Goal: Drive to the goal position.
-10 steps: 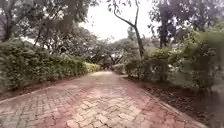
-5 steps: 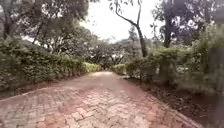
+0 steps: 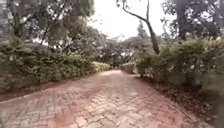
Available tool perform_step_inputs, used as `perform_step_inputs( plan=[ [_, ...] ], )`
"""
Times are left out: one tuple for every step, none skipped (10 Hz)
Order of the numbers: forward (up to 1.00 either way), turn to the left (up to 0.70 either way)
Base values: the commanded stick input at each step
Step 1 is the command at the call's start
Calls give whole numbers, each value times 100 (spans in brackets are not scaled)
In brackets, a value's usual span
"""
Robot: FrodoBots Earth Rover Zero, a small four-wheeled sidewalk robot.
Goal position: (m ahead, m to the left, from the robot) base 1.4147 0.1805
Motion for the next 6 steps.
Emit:
perform_step_inputs(
  plan=[
    [70, 0],
    [70, 0],
    [70, 0],
    [70, 0],
    [70, 0],
    [70, 0]
  ],
)
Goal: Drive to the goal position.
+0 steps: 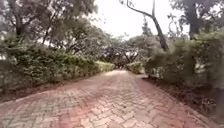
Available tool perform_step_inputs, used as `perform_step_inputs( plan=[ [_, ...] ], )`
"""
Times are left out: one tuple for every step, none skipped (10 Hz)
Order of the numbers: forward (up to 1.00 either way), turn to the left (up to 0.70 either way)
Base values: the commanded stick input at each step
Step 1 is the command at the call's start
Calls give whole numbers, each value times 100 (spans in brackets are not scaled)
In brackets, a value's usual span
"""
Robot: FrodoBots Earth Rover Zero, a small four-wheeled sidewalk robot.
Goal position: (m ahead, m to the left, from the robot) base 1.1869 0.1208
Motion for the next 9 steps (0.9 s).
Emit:
perform_step_inputs(
  plan=[
    [70, 0],
    [70, 0],
    [70, 0],
    [70, 0],
    [70, 0],
    [70, 0],
    [70, 0],
    [70, 0],
    [70, 0]
  ],
)
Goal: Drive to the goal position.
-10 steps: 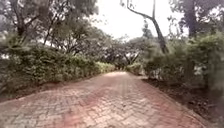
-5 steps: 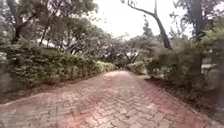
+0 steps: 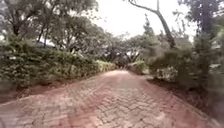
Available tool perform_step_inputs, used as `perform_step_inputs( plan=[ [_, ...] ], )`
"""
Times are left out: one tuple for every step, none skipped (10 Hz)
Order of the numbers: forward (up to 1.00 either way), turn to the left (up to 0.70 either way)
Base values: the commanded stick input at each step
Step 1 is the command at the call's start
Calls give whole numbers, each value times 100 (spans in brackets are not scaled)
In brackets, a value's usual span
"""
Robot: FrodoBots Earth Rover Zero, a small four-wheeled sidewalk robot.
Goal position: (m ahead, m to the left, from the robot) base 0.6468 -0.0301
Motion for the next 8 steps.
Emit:
perform_step_inputs(
  plan=[
    [70, -2],
    [70, -11],
    [70, -19],
    [70, -28],
    [70, -32],
    [70, -17],
    [70, -5],
    [70, -2]
  ],
)
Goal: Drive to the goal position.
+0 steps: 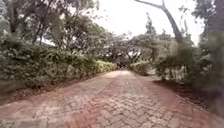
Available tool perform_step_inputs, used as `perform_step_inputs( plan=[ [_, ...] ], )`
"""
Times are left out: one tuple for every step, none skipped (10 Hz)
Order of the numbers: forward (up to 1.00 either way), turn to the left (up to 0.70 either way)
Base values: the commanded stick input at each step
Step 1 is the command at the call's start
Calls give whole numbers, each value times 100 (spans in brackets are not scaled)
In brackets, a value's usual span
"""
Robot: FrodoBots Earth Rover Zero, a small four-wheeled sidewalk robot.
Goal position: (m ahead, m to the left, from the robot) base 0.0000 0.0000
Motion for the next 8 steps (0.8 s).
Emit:
perform_step_inputs(
  plan=[
    [70, 0],
    [70, 0],
    [70, 0],
    [70, 0],
    [70, 0],
    [70, 0],
    [70, 0],
    [70, 0]
  ],
)
